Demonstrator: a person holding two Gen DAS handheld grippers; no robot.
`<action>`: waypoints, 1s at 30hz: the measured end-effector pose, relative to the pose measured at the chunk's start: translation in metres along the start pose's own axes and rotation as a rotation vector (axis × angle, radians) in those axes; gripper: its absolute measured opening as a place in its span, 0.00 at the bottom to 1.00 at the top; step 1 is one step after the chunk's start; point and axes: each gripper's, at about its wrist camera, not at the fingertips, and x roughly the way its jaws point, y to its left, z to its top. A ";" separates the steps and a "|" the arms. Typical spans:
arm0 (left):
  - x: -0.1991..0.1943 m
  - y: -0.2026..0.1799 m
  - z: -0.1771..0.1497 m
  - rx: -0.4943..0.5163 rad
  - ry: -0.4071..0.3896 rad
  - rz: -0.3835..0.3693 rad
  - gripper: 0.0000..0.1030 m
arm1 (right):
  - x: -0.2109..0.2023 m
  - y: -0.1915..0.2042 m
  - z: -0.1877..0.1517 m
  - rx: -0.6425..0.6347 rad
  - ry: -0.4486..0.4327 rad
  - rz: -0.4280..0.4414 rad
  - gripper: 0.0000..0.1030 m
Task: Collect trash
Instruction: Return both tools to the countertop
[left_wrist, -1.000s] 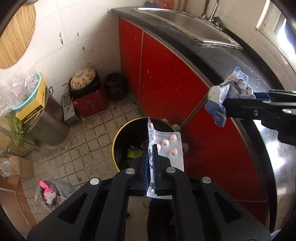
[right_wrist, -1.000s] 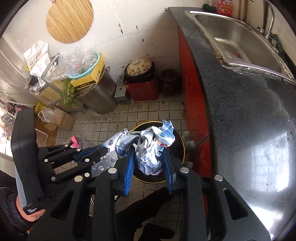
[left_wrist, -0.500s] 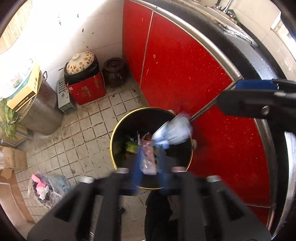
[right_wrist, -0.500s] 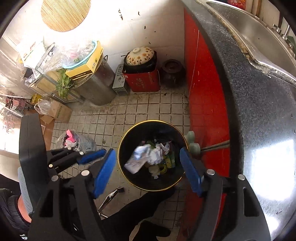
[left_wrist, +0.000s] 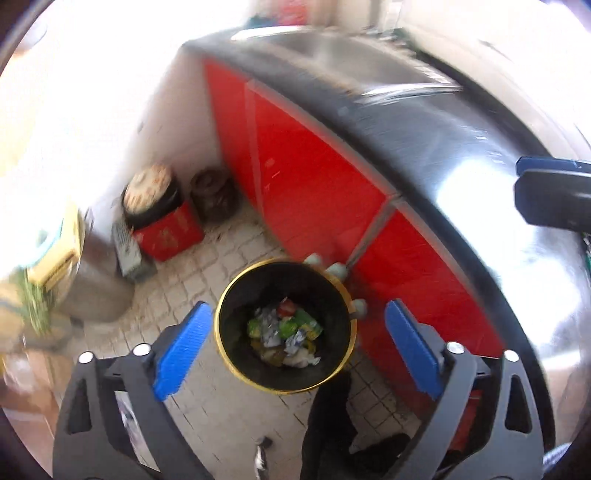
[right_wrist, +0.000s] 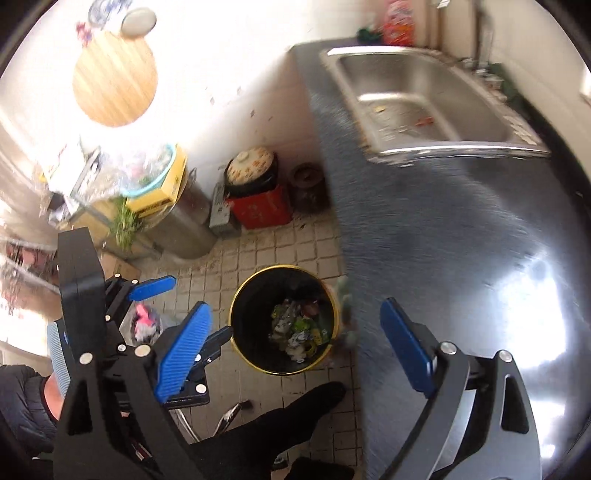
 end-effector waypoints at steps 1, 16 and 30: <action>-0.006 -0.013 0.005 0.036 -0.012 -0.016 0.91 | -0.014 -0.008 -0.004 0.016 -0.017 -0.015 0.88; -0.087 -0.318 0.037 0.668 -0.142 -0.480 0.91 | -0.269 -0.170 -0.214 0.568 -0.312 -0.497 0.88; -0.115 -0.435 -0.005 0.919 -0.154 -0.606 0.91 | -0.326 -0.205 -0.345 0.798 -0.365 -0.622 0.88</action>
